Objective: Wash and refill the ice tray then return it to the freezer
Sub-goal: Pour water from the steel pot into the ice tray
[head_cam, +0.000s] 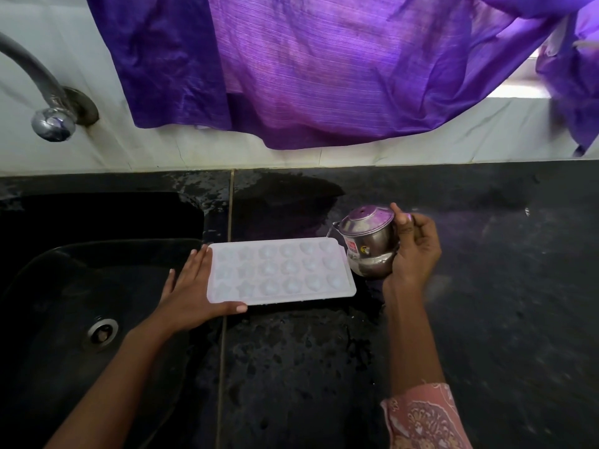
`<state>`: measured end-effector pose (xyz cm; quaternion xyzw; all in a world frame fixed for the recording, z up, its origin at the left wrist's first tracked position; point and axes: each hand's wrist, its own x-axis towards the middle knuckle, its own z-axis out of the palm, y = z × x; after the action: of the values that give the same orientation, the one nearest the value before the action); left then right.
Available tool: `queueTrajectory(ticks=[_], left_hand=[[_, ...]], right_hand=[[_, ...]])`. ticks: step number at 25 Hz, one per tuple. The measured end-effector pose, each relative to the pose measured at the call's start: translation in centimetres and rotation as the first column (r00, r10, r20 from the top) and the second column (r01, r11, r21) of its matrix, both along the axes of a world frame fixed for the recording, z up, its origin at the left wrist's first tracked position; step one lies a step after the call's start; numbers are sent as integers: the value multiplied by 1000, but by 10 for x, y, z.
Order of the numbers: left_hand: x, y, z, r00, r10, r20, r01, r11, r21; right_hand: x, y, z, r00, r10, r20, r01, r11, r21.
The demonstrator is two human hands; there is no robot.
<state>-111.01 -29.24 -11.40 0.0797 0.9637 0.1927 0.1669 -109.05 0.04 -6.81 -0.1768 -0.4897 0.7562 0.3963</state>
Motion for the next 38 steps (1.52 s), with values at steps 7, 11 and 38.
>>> queueTrajectory(ticks=[7, 11, 38], left_hand=[[2, 0, 0, 1000, 9, 1, -9, 1000, 20], [1, 0, 0, 1000, 9, 3, -9, 1000, 19], [0, 0, -1, 1000, 8, 16, -8, 1000, 9]], right_hand=[[1, 4, 2, 1000, 0, 24, 0, 1000, 17], [2, 4, 1, 1000, -1, 4, 1, 1000, -18], [-2, -17, 11, 993, 105, 62, -103, 994, -27]])
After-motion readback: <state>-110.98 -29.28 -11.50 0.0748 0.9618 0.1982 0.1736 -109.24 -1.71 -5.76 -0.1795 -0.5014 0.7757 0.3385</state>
